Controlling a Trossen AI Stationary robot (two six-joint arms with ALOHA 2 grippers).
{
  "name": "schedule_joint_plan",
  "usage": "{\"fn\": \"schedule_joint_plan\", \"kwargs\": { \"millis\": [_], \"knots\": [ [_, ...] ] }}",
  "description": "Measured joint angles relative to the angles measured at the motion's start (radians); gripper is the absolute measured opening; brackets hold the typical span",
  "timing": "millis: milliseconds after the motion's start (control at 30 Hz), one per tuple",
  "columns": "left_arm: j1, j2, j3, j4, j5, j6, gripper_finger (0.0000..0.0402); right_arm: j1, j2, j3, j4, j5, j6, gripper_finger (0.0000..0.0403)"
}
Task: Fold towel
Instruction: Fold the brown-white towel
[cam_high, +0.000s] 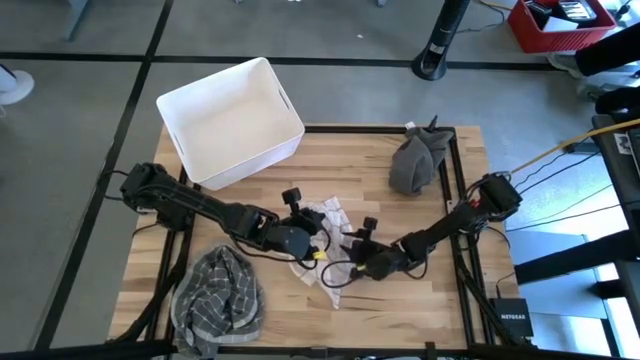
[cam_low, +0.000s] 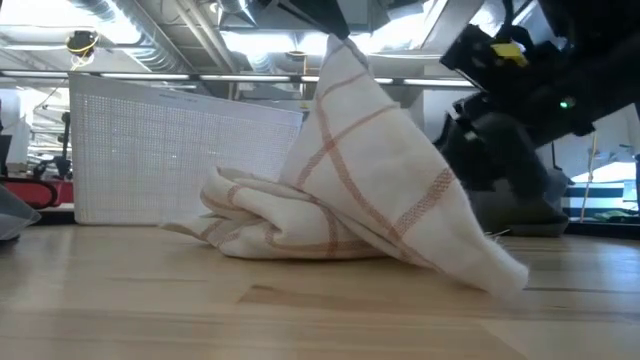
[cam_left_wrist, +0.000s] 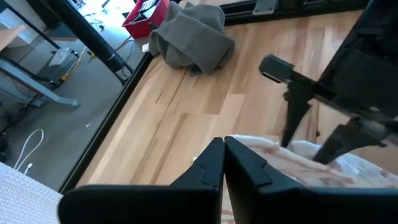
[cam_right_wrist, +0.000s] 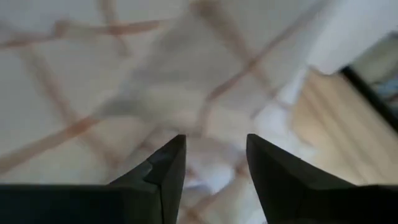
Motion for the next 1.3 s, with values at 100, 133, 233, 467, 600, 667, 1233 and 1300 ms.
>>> {"fn": "schedule_joint_plan", "kwargs": {
  "millis": [100, 133, 233, 467, 600, 667, 1233, 1300],
  "knots": [
    [0.000, 0.000, 0.000, 0.001, 0.000, 0.000, 0.0002, -0.001, 0.008, 0.001, 0.059, -0.033, -0.027, 0.0166],
    [0.000, 0.000, 0.000, 0.003, 0.000, 0.000, 0.0003, 0.000, 0.014, 0.001, 0.059, -0.038, -0.039, 0.0166],
    [0.000, 0.000, 0.000, 0.005, 0.000, 0.000, 0.0004, 0.014, 0.038, 0.001, 0.054, -0.039, -0.049, 0.0166],
    [0.000, 0.000, 0.000, 0.014, 0.000, -0.003, 0.0004, 0.027, 0.105, 0.047, 0.095, 0.065, -0.134, 0.0166],
    [0.000, 0.000, 0.000, 0.014, 0.000, -0.003, 0.0007, 0.026, 0.119, 0.090, 0.100, 0.142, -0.190, 0.0166],
    [0.000, 0.000, 0.000, 0.013, 0.000, -0.003, 0.0007, 0.026, 0.119, 0.107, 0.101, 0.153, -0.215, 0.0165],
    [-0.006, 0.000, 0.000, -0.013, 0.200, -0.001, 0.0008, 0.146, 0.034, 0.140, 0.081, 0.372, -0.543, 0.0005],
    [-0.004, 0.001, -0.001, -0.024, 0.235, 0.036, 0.0009, 0.154, -0.026, 0.140, 0.037, 0.410, -0.542, 0.0006]
  ]
}}
